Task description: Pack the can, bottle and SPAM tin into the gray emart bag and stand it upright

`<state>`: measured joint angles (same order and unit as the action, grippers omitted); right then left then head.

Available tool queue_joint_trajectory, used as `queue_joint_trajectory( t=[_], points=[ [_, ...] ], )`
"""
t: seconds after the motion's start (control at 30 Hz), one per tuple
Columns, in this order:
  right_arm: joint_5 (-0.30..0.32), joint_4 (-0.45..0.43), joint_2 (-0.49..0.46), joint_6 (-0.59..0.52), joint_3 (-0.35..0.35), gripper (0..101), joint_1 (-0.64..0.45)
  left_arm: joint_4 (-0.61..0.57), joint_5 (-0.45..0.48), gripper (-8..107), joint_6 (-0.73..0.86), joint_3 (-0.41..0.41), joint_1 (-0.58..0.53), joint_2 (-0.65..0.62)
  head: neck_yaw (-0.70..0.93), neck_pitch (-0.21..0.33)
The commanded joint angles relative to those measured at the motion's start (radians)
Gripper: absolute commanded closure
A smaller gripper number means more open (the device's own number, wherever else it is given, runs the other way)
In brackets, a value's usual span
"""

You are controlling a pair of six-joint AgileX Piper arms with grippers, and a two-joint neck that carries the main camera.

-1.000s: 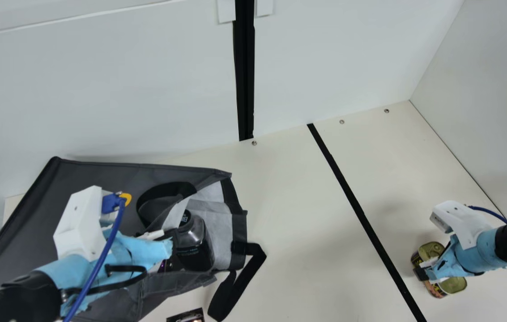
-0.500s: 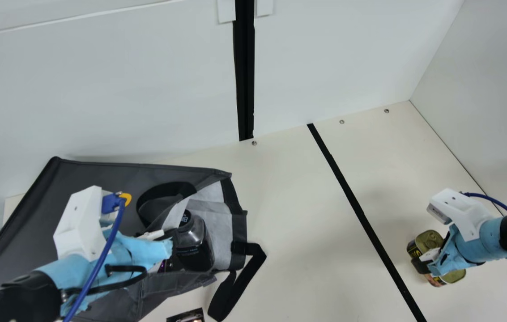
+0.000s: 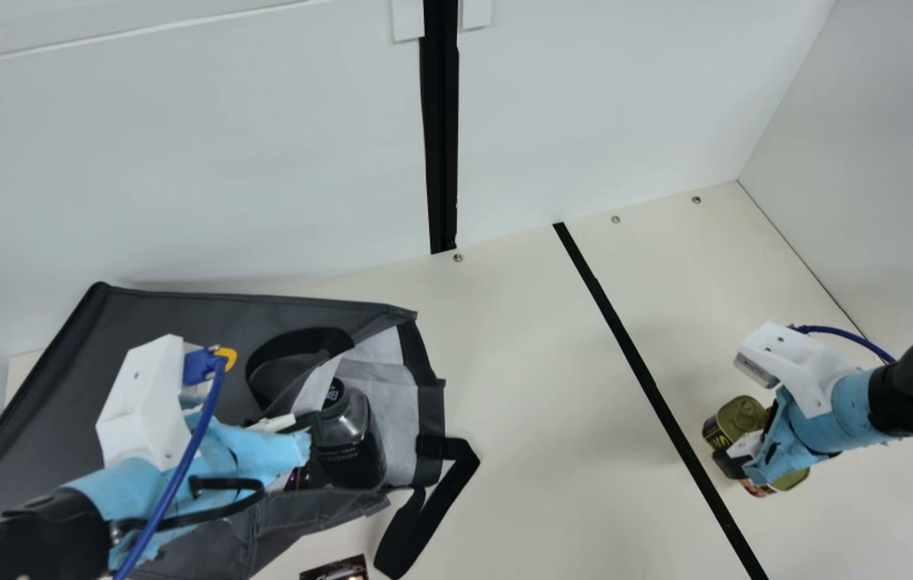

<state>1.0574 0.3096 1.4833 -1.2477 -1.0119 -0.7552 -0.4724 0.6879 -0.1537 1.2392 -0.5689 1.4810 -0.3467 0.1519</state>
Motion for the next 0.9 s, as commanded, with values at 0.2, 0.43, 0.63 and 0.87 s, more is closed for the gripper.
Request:
queue_joint_trajectory(
  t=[0.2,0.43,0.63,0.87],
  points=[
    [0.043,0.005,0.025,-0.047,-0.058,101,0.058,0.000,0.000,107,0.000,0.000,0.000,0.000,-0.002,0.023],
    [0.075,0.010,0.039,-0.102,-0.088,101,0.119,0.000,0.000,107,0.000,0.000,0.000,0.000,-0.002,0.023],
    [0.095,0.013,0.039,-0.138,-0.093,101,0.179,0.000,0.000,107,0.000,0.000,0.000,0.000,-0.002,0.023],
    [0.109,0.016,0.035,-0.166,-0.094,101,0.247,0.000,0.000,107,0.000,0.000,0.000,0.000,-0.002,0.023]
  ],
)
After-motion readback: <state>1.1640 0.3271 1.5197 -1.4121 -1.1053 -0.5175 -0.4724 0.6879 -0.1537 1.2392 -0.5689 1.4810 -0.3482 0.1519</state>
